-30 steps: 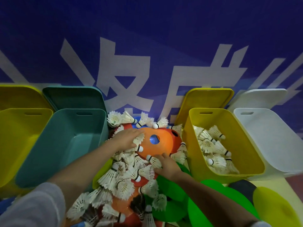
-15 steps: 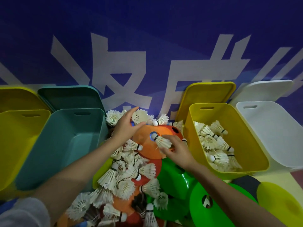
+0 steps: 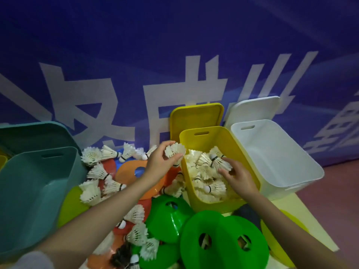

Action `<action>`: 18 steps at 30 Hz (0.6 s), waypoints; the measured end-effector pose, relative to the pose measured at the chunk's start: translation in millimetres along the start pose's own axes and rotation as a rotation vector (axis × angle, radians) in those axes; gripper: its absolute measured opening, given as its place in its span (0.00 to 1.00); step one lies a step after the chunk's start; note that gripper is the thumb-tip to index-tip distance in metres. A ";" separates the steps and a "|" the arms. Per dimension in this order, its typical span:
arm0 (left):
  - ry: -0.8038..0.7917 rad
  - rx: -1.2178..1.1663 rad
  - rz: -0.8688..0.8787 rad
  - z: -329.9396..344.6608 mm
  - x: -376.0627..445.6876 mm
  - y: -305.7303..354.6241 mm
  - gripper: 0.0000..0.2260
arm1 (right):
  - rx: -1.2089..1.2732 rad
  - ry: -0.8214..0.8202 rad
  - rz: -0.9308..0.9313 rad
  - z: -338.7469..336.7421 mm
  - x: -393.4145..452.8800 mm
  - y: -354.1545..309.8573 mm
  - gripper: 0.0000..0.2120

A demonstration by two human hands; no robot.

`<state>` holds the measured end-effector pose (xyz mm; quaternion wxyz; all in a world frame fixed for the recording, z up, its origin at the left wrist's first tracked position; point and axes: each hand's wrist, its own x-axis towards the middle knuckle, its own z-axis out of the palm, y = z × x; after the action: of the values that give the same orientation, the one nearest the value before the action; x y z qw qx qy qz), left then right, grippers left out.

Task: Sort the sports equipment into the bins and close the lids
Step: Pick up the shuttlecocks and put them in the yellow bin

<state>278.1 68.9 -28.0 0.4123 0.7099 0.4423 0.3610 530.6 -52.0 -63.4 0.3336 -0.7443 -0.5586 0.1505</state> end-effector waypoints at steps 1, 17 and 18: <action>-0.014 -0.010 0.002 12.5 0.7 4.2 0.19 | -0.034 -0.001 0.023 -7.5 1.2 13.2 0.21; -0.357 0.329 -0.215 127.6 26.3 -1.8 0.31 | -0.158 -0.029 0.008 -7.8 4.5 58.3 0.24; -0.361 0.346 -0.237 132.7 28.2 -4.9 0.29 | -0.153 -0.025 0.003 -7.6 4.3 59.1 0.24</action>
<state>402.7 61.0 -81.3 0.3963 0.7659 0.4970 0.0969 579.8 -59.6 -96.4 0.2688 -0.7664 -0.5716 0.1171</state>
